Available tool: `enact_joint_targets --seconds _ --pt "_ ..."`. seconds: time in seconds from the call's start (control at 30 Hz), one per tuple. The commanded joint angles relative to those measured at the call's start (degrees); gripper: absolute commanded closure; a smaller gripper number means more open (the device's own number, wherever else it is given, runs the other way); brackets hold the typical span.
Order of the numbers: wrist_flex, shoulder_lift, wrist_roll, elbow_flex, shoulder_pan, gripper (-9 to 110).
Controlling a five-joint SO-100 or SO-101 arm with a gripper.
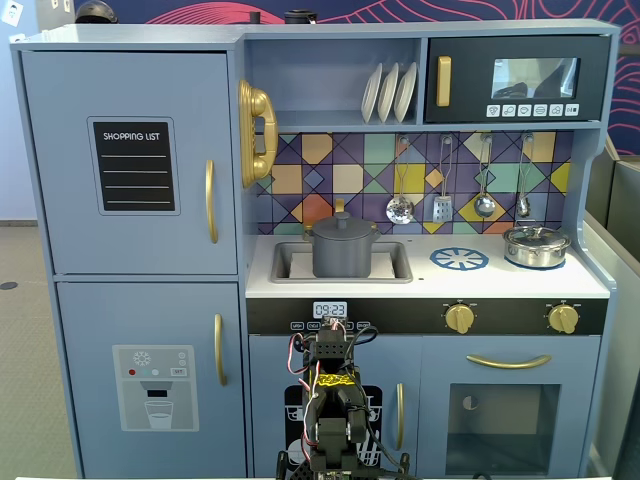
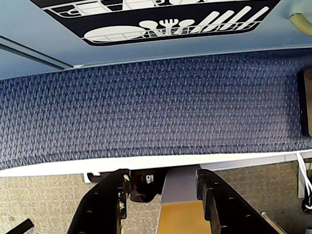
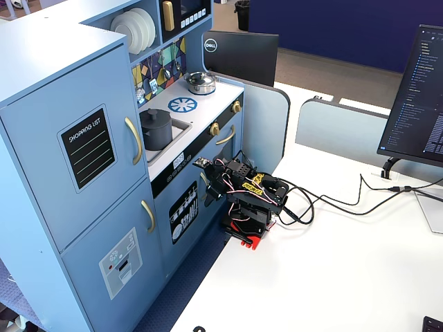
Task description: Take off the lid from the gray recipient and place it on the counter
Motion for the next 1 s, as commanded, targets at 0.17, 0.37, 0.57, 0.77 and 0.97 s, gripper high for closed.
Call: enact_joint_targets --seconds 0.17,0.37,0.57,0.77,0.97 --pt "9.7 -0.4 0.5 -0.1 3.8 101" --pt "5.4 -0.4 1.5 -0.4 4.1 101" --pt "-4.2 -0.9 10.4 -8.4 4.0 101" --pt "-19.1 -4.9 1.2 -22.6 5.3 101" --pt "-36.1 -15.3 -6.4 -38.0 4.2 102"
